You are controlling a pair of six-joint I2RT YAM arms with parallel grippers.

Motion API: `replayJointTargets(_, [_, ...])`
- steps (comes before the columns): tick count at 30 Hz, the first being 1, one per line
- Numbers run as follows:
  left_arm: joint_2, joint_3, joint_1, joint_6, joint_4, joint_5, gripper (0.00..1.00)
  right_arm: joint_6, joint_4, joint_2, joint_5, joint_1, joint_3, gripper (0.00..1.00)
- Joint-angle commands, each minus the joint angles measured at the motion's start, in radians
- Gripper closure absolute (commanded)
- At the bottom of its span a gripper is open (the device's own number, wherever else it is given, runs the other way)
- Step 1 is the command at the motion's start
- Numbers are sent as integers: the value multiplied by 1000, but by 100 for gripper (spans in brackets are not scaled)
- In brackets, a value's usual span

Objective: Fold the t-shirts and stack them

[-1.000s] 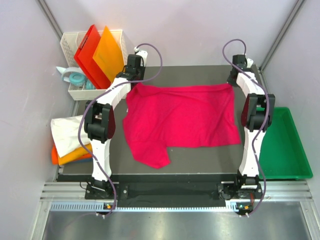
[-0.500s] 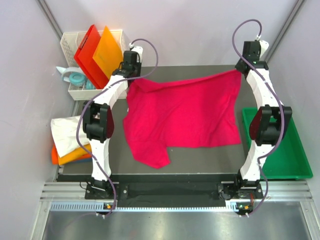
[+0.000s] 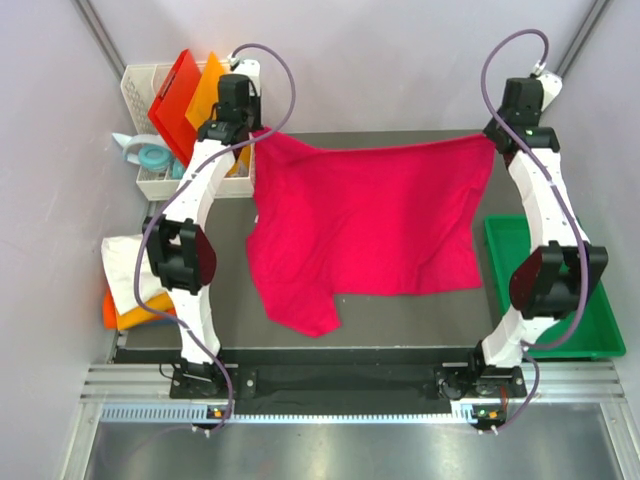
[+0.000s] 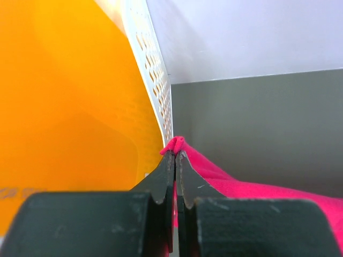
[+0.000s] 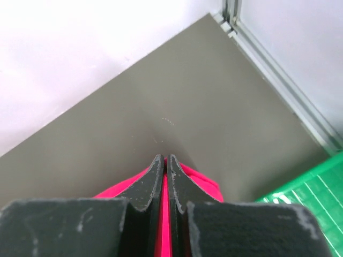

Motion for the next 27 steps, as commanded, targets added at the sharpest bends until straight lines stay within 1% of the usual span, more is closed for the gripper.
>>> replayJointTargets(1, [-116,16,-2,-19,-8,-4,100,-17,33,-146,44,-3,-42,100])
replayJointTargets(5, [-130,4,-2,-16,-9,-12,100,-23,37,-166,43,-3,-65,100])
replayJointTargets(10, [-116,13,-5,-18,-11,-12,100,-18,36,-133,37,-3,-65,100])
replayJointTargets(14, [-67,100,-7,-18,-18,-23,100,-24,23,-70,50,-9,-14,100])
replayJointTargets(16, [-27,145,-7,-16,-24,-33,100,-29,8,-30,66,-9,38,100])
replayJointTargets(18, [0,224,-7,-16,-40,-41,100,-30,3,-21,67,-9,73,100])
replayJointTargets(20, [10,264,-7,-18,-55,-38,100,-30,3,-28,67,-9,86,100])
replayJointTargets(23, [-19,271,-11,-18,-54,-38,100,-33,3,-74,66,-6,86,100])
replayJointTargets(27, [-74,240,-11,-19,-60,-29,100,-41,23,-168,64,0,18,100])
